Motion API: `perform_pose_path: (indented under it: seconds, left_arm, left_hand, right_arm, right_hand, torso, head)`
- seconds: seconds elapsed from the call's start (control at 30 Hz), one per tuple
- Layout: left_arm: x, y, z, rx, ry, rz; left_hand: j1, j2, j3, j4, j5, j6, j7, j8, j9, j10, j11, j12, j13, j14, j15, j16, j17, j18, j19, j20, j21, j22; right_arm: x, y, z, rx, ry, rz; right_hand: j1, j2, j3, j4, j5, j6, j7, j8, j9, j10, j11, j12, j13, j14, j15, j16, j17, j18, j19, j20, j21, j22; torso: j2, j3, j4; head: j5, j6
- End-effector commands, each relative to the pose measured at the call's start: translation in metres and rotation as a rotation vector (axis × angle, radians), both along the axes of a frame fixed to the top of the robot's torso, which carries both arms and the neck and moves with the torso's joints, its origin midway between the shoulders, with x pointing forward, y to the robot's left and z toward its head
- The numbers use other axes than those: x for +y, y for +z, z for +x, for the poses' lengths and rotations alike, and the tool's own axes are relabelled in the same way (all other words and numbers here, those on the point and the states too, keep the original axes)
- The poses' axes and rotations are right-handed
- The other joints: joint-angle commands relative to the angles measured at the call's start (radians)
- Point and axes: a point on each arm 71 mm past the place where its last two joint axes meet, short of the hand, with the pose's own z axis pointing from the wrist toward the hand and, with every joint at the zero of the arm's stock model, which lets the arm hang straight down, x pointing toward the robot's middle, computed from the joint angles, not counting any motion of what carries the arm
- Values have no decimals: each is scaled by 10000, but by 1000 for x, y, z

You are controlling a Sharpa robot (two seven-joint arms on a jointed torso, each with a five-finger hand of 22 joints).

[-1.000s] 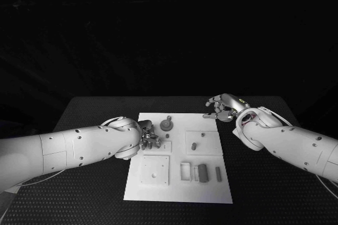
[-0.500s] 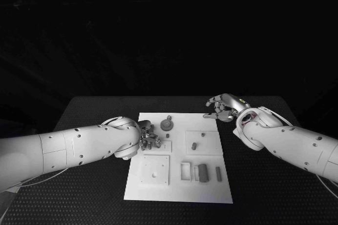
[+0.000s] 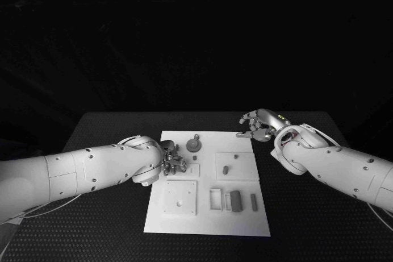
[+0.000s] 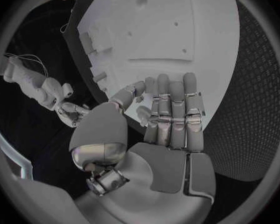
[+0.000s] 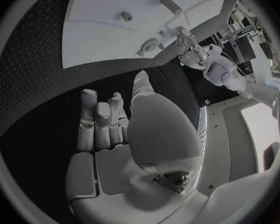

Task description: Assemble the parts on the task board

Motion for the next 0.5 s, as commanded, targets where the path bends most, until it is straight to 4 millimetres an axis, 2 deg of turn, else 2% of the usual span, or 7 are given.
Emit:
perform_pose_path:
  seconds: [0.03, 0.5]
  left_arm:
    - [4, -5, -2, 378, 49, 141]
    - [8, -6, 0, 535, 132, 170]
  left_hand:
    - [338, 486, -8, -73, 35, 243, -213, 58, 48, 3, -100, 64, 14, -66, 16, 52, -12, -139, 10, -53, -67, 20]
    - [346, 516, -15, -153, 30, 269, -230, 87, 78, 19, -109, 102, 26, -65, 10, 103, -28, -139, 30, -60, -70, 58]
  right_arm:
    - [1, -1, 0, 100, 60, -29]
    - [1, -1, 0, 109, 62, -33]
  right_hand:
    - [-117, 19, 56, -19, -2, -311, 366, -9, 11, -70, -15, 39, -15, -72, 19, -52, -14, 280, 22, -66, -48, -10]
    - [-121, 13, 75, -19, -3, -313, 366, -13, 17, -74, -14, 44, -20, -76, 20, -48, -18, 283, 19, -63, -48, -10]
  torso:
    - [0, -2, -5]
    - [0, -2, 3]
  head:
    - [-12, -6]
    - [-41, -17]
